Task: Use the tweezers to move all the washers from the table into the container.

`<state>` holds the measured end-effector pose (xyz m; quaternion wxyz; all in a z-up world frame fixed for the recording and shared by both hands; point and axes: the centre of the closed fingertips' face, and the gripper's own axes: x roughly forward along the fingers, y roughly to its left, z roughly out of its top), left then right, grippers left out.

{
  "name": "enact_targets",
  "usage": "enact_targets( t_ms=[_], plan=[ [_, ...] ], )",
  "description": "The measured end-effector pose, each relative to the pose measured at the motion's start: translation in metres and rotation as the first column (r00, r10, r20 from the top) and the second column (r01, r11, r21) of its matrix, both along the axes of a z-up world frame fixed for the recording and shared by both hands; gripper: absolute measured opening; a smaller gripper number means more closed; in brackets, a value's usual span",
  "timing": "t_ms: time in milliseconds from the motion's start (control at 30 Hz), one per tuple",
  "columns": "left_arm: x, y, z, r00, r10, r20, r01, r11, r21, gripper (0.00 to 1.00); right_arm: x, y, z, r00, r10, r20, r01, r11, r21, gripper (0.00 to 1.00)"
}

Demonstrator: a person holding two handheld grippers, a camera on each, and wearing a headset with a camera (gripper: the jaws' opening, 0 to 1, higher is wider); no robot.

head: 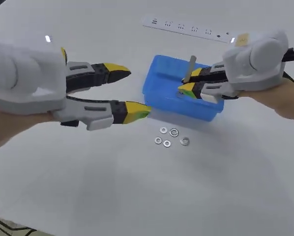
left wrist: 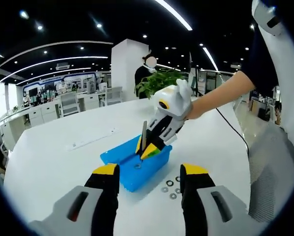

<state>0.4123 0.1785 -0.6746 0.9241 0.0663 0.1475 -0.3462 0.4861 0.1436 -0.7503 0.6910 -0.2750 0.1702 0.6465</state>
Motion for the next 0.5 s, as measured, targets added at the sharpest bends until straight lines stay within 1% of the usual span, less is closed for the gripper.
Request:
enact_targets(
  t_ms=[33, 67, 100, 133, 167, 200, 233, 267, 367, 400, 467, 500],
  plan=[
    [0.01, -0.005, 0.002, 1.0, -0.023, 0.009, 0.023, 1.0, 0.012, 0.55, -0.001, 0.0, 0.001, 1.0, -0.001, -0.003, 0.001, 1.0, 0.002, 0.11],
    [0.017, -0.009, 0.006, 0.999, -0.041, 0.028, 0.041, 0.999, 0.016, 0.55, -0.002, 0.001, 0.002, 1.0, 0.001, -0.001, -0.001, 1.0, 0.003, 0.11],
    [0.026, -0.016, 0.011, 0.998, -0.053, 0.034, 0.053, 0.999, -0.005, 0.55, -0.003, 0.001, 0.003, 1.0, 0.004, 0.002, -0.004, 1.0, 0.002, 0.11],
    [0.031, -0.023, 0.015, 0.996, -0.074, 0.041, 0.075, 0.997, -0.022, 0.55, -0.005, 0.001, 0.004, 1.0, 0.011, 0.007, -0.011, 1.0, 0.0, 0.11],
    [0.035, -0.031, 0.021, 0.993, -0.1, 0.066, 0.103, 0.994, -0.038, 0.54, -0.006, 0.001, 0.005, 1.0, 0.014, 0.009, -0.014, 1.0, 0.0, 0.11],
    [0.042, -0.038, 0.024, 0.991, -0.115, 0.07, 0.119, 0.992, -0.047, 0.53, -0.008, 0.001, 0.006, 1.0, 0.017, 0.011, -0.017, 1.0, 0.001, 0.11],
    [0.046, -0.042, 0.023, 0.99, -0.126, 0.065, 0.129, 0.991, -0.037, 0.51, -0.009, 0.001, 0.006, 1.0, 0.021, 0.016, -0.021, 1.0, -0.001, 0.11],
    [0.05, -0.049, 0.02, 0.985, -0.161, 0.063, 0.162, 0.987, -0.01, 0.5, -0.009, 0.001, 0.007, 0.999, 0.025, 0.022, -0.025, 1.0, -0.005, 0.11],
    [0.053, -0.061, 0.013, 0.972, -0.229, 0.051, 0.227, 0.973, 0.045, 0.38, -0.009, 0.0, 0.007, 0.999, 0.03, 0.023, -0.03, 1.0, -0.004, 0.11],
    [0.054, -0.062, 0.011, 0.97, -0.24, 0.049, 0.237, 0.97, 0.061, 0.36, -0.009, 0.0, 0.008, 0.999, 0.032, 0.025, -0.031, 0.999, -0.005, 0.11],
    [0.056, -0.063, 0.009, 0.966, -0.254, 0.04, 0.25, 0.964, 0.091, 0.34, -0.011, -0.001, 0.007, 0.999, 0.042, 0.026, -0.042, 0.999, -0.008, 0.11],
    [0.055, -0.067, 0.01, 0.964, -0.262, 0.039, 0.257, 0.962, 0.096, 0.33, -0.011, -0.001, 0.006, 0.998, 0.048, 0.028, -0.048, 0.999, -0.012, 0.11]
  ],
)
